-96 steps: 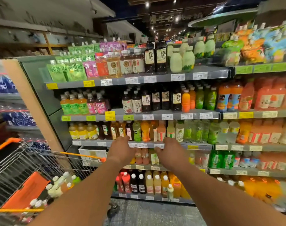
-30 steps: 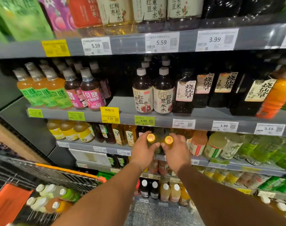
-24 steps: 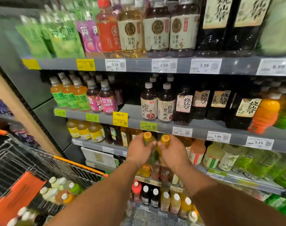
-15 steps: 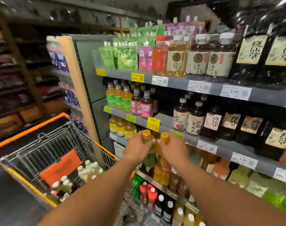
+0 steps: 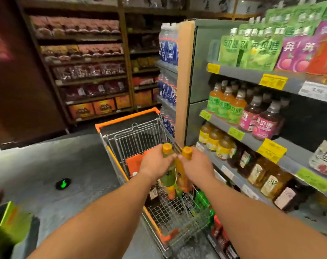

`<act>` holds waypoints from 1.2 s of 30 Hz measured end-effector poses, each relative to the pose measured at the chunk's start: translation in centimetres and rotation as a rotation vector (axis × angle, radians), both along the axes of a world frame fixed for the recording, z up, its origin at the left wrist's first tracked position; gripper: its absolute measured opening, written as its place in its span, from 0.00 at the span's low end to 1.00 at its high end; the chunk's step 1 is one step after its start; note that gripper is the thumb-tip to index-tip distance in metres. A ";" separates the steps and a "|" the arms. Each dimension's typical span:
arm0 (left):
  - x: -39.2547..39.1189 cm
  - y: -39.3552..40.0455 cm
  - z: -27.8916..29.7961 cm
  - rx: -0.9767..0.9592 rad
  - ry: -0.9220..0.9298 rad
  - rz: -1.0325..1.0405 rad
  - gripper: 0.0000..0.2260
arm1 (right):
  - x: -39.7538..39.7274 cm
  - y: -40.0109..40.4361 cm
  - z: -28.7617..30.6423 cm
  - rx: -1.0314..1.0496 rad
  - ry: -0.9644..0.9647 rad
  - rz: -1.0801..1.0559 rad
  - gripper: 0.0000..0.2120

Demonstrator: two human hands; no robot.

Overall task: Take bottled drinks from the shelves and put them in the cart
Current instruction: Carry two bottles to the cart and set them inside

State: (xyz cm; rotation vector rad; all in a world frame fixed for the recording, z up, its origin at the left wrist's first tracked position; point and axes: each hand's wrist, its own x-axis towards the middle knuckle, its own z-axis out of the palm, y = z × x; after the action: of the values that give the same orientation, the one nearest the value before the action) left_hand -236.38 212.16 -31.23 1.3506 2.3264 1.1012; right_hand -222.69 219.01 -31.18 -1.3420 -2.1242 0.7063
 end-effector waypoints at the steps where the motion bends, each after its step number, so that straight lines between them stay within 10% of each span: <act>1: -1.1 0.1 -0.9 -0.015 -0.008 0.010 0.09 | -1.2 0.2 -0.8 -0.010 -0.007 0.008 0.11; 36: -12.3 13.8 -45.5 -0.277 -0.530 1.013 0.04 | -21.6 16.0 -46.5 -0.499 -0.238 0.581 0.08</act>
State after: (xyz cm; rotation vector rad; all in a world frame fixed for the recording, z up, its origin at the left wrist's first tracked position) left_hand -248.65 225.94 -76.74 -0.2985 2.5523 1.0767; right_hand -244.32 235.00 -77.63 -1.0619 -2.6837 1.4469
